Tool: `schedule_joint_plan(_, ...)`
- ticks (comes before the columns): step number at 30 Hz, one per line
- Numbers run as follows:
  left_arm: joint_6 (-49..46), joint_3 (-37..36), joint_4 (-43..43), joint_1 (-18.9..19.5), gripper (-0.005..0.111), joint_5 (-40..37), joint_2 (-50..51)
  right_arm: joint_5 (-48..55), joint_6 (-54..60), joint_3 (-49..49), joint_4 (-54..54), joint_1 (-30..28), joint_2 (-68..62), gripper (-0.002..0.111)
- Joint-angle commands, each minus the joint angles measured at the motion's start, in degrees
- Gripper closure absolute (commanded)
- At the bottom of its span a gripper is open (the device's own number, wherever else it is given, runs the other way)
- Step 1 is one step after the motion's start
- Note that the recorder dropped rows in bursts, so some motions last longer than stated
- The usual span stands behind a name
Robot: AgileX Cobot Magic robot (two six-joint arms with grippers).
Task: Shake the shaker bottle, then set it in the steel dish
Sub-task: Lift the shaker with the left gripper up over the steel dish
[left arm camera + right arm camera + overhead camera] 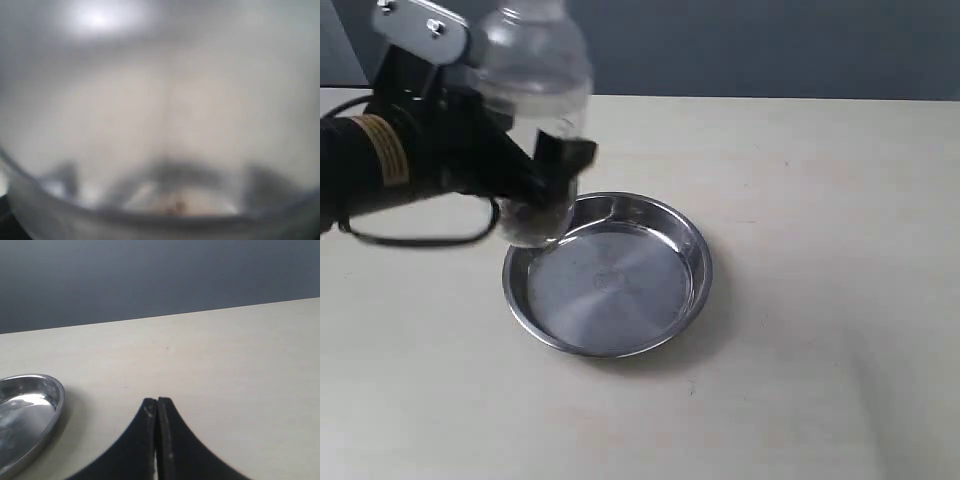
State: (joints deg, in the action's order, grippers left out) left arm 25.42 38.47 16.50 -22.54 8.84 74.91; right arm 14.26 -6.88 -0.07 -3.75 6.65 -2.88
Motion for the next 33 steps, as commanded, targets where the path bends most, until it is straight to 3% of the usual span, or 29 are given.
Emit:
schedule_joint_plan(1, 5.4, 0.9, 16.0, -6.7, 0.106, 1.2, 1.4, -0.7, 0.2, 0.1, 0.2, 0.2, -0.2, 0.109)
schedule_joint_plan(2, 5.0, 1.4, 15.8, -6.5, 0.106, -1.3, 1.7, -0.7, 0.2, 0.1, 0.2, 0.2, -0.2, 0.109)
schedule_joint_plan(3, 5.9, 2.2, 0.1, 0.6, 0.106, -1.4, 4.4, -0.7, 0.2, 0.1, 0.2, 0.2, -0.2, 0.109)
schedule_joint_plan(4, 8.4, 2.2, -8.7, 3.6, 0.106, 0.1, 5.4, -0.7, 0.2, 0.1, 0.2, 0.2, -0.2, 0.109)
schedule_joint_plan(5, 8.7, 2.2, 3.6, -2.5, 0.106, -0.9, 3.4, -0.7, 0.2, 0.1, 0.4, 0.2, -0.2, 0.109)
schedule_joint_plan(7, 9.2, 2.2, 22.2, -9.8, 0.106, -5.9, 0.6, -0.7, 0.2, 0.1, 0.4, 0.2, -0.2, 0.109)
schedule_joint_plan(8, 10.1, 2.9, 23.7, -9.1, 0.106, -8.2, 0.4, -0.7, 0.2, 0.1, 0.4, 0.2, -0.2, 0.109)
schedule_joint_plan(9, 12.9, 3.8, 21.1, -6.1, 0.106, -9.7, 0.7, -0.7, 0.2, 0.1, 0.4, 0.2, -0.2, 0.109)
schedule_joint_plan(11, 24.5, 4.8, 9.5, 2.8, 0.106, -5.3, 2.6, -0.7, 0.2, 0.1, 0.4, 0.2, -0.2, 0.109)
schedule_joint_plan(12, 25.4, 4.1, 10.7, 1.8, 0.106, -1.9, 2.1, -0.7, 0.2, 0.1, 0.6, 0.2, -0.2, 0.109)
schedule_joint_plan(13, 24.9, 3.8, 20.1, -2.0, 0.106, 1.2, 0.6, -0.7, 0.2, 0.1, 0.6, 0.2, -0.2, 0.109)
schedule_joint_plan(14, 25.1, 3.9, 31.7, -6.1, 0.106, 0.3, -1.1, -0.7, 0.2, 0.1, 0.6, 0.2, -0.2, 0.109)
schedule_joint_plan(15, 25.3, 4.5, 35.5, -8.2, 0.106, -4.1, -1.9, -0.7, 0.2, 0.1, 0.6, 0.2, -0.2, 0.109)
schedule_joint_plan(16, 25.6, 5.9, 34.9, -7.9, 0.106, -12.1, -1.8, -0.7, 0.2, 0.1, 0.6, 0.2, -0.2, 0.109)
schedule_joint_plan(17, 29.0, 7.2, 34.1, -4.8, 0.106, -18.8, -0.8, -0.9, 0.2, 0.1, 0.6, 0.2, -0.2, 0.109)
schedule_joint_plan(18, 35.7, 8.0, 33.4, -1.5, 0.106, -20.9, 0.1, -0.9, 0.2, 0.1, 0.6, 0.2, -0.2, 0.109)
schedule_joint_plan(19, 41.7, 8.1, 29.5, 1.1, 0.106, -18.2, 0.4, -1.0, 0.2, 0.1, 0.6, 0.2, -0.2, 0.109)
schedule_joint_plan(20, 37.4, 6.5, 25.4, -0.3, 0.106, -8.0, -0.6, -1.0, 0.2, 0.1, 0.6, 0.2, -0.2, 0.109)
schedule_joint_plan(21, 29.4, 4.6, 27.5, -4.1, 0.106, -0.3, -2.2, -0.9, 0.2, 0.1, 0.6, 0.2, -0.2, 0.109)
schedule_joint_plan(22, 22.3, 3.9, 31.1, -7.1, 0.106, 0.9, -3.3, -0.9, 0.2, 0.1, 0.6, 0.2, -0.2, 0.109)
schedule_joint_plan(23, 17.6, 4.4, 28.2, -9.2, 0.106, -3.5, -3.4, -0.9, 0.2, 0.1, 0.6, 0.2, -0.2, 0.109)
schedule_joint_plan(24, 15.6, 5.6, 21.5, -7.7, 0.106, -10.3, -2.3, -0.9, 0.2, 0.1, 0.6, 0.2, -0.2, 0.109)
schedule_joint_plan(26, 18.9, 6.5, 9.8, 0.5, 0.106, -13.7, 0.4, -1.0, 0.2, 0.1, 0.6, 0.2, -0.2, 0.109)
schedule_joint_plan(27, 18.5, 6.0, 2.9, 1.3, 0.106, -12.6, 0.7, -1.0, 0.2, 0.1, 0.6, 0.2, -0.2, 0.109)
schedule_joint_plan(30, -3.1, 4.6, 3.3, -8.1, 0.106, -10.4, -2.0, -0.9, 0.2, 0.1, 0.6, 0.2, -0.2, 0.109)
schedule_joint_plan(31, -5.2, 4.5, 2.6, -7.9, 0.106, -8.2, -2.0, -0.9, 0.2, 0.1, 0.6, 0.2, -0.2, 0.109)
schedule_joint_plan(33, 2.4, 4.4, -9.0, -0.9, 0.106, -3.7, -0.5, -1.0, 0.2, 0.1, 0.6, 0.2, -0.2, 0.109)
